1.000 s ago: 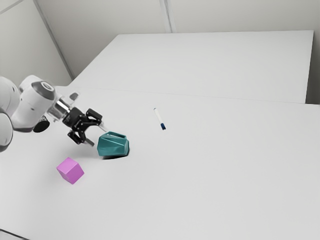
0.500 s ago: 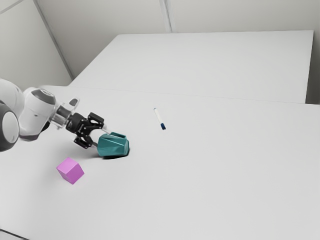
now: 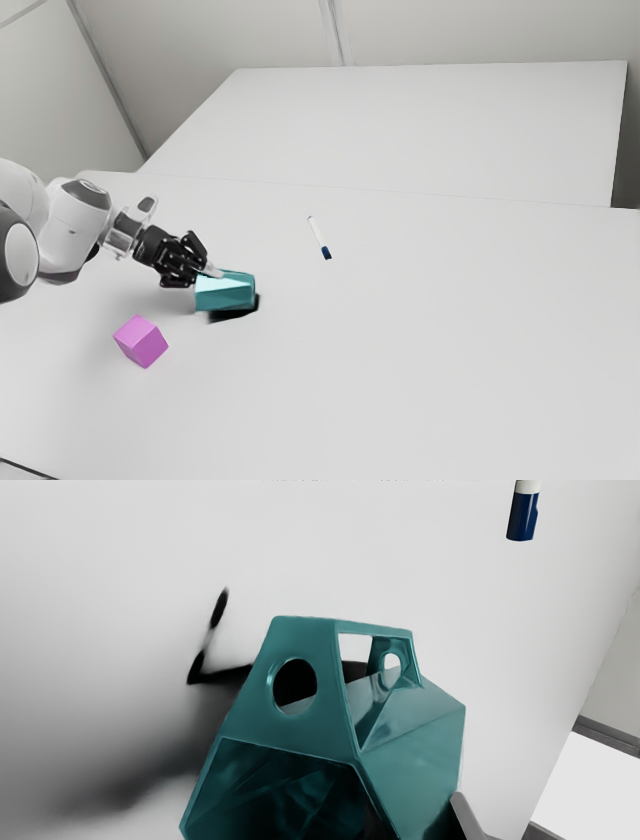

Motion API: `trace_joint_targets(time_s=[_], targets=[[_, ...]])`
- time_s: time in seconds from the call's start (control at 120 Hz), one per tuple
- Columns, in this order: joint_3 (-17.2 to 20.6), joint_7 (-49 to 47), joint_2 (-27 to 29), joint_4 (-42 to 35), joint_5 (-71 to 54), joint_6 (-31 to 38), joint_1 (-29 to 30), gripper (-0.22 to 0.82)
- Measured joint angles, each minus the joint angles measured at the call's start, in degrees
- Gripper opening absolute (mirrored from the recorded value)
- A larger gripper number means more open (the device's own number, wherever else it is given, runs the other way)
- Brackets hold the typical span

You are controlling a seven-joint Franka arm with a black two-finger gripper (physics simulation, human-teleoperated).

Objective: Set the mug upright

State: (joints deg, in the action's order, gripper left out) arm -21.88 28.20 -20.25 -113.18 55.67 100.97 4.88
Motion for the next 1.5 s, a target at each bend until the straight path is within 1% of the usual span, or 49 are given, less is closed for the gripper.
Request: trace_joint_targets(time_s=[0.033, 0.175, 0.433, 0.633, 0.725, 0.858, 1.033, 1.158, 1.333, 1.5], targets=[[0.0, 0.1, 0.2, 0.1, 0.5, -0.1, -0.1, -0.11], [0.1, 0.6, 0.6, 0.4, 2.2, -0.2, -0.7, -0.15], [0.2, 1.4, 2.2, 0.3, 2.7, -0.4, -0.7, -0.17], [0.6, 1.6, 3.4, 1.5, -0.8, 0.1, -0.8, -0.17], [0.7, 1.4, 5.9, 1.6, -4.3, 2.6, -3.4, -0.18], [0.3, 0.5, 9.1, -1.0, -10.9, 9.1, -8.8, -0.18], [0.1, -2.8, 13.1, -4.5, -22.4, 15.0, -11.9, -0.18], [-1.7, -5.9, 14.4, -5.7, -28.0, 17.0, -15.8, -0.18], [-2.4, -10.0, 15.2, -7.1, -32.6, 18.3, -16.6, -0.18], [-2.5, -14.3, 16.0, -8.1, -36.2, 18.6, -18.8, -0.18]])
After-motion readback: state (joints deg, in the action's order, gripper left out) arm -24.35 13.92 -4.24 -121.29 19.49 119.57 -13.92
